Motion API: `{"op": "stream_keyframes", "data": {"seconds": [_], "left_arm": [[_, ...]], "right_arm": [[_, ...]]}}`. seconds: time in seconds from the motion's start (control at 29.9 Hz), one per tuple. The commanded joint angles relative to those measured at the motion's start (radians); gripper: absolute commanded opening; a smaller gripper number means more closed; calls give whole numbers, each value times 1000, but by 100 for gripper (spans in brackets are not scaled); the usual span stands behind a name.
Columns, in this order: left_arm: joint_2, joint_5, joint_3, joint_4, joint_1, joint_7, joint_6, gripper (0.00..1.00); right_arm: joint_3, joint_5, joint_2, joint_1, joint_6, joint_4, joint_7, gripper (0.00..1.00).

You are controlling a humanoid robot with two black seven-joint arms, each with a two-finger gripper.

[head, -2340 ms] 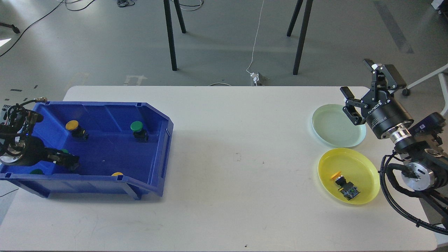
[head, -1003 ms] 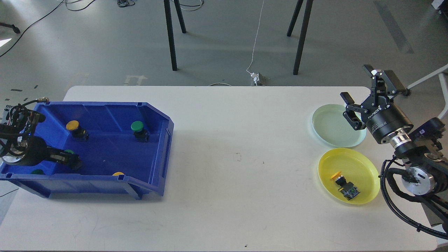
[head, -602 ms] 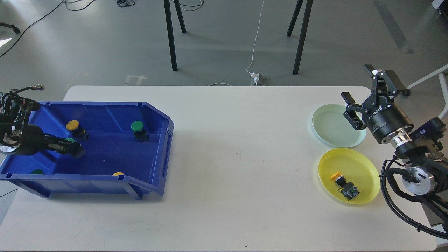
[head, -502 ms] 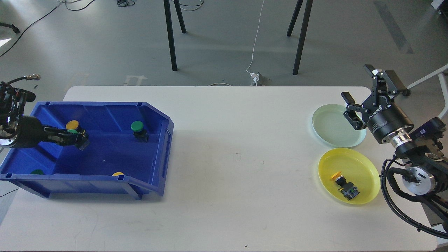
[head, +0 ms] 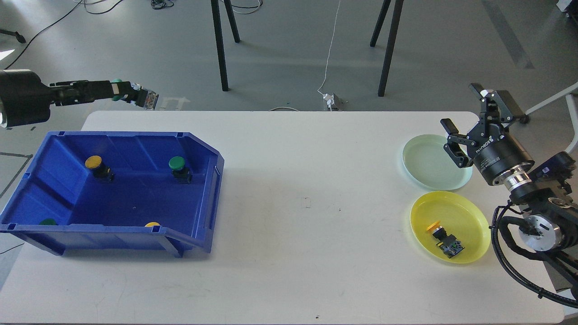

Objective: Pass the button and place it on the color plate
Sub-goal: 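Lift the green button and extend it toward the right gripper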

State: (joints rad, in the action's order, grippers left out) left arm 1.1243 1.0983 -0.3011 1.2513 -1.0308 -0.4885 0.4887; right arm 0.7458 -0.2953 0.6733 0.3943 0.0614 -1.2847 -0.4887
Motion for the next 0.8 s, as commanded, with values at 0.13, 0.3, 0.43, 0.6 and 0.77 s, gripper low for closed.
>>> {"op": "stream_keyframes", "data": {"seconds": [0.13, 0.3, 0.43, 0.6, 0.77], "left_arm": [[-288, -265, -6, -29, 12, 0, 0, 17], [-509, -311, -7, -141, 34, 0, 0, 17], [-581, -357, -9, -184, 55, 0, 0, 17], [-584, -408, -9, -198, 64, 0, 0, 17], [-584, -414, -9, -198, 64, 0, 0, 16]], "right_arm": [[0, -36, -1, 20, 0, -15, 0, 97], [-20, -120, -14, 73, 0, -16, 0, 97], [-114, -140, -72, 168, 0, -8, 0, 97], [-264, -142, -165, 288, -5, 31, 0, 97], [-287, -143, -288, 357, -5, 97, 0, 97]]}}
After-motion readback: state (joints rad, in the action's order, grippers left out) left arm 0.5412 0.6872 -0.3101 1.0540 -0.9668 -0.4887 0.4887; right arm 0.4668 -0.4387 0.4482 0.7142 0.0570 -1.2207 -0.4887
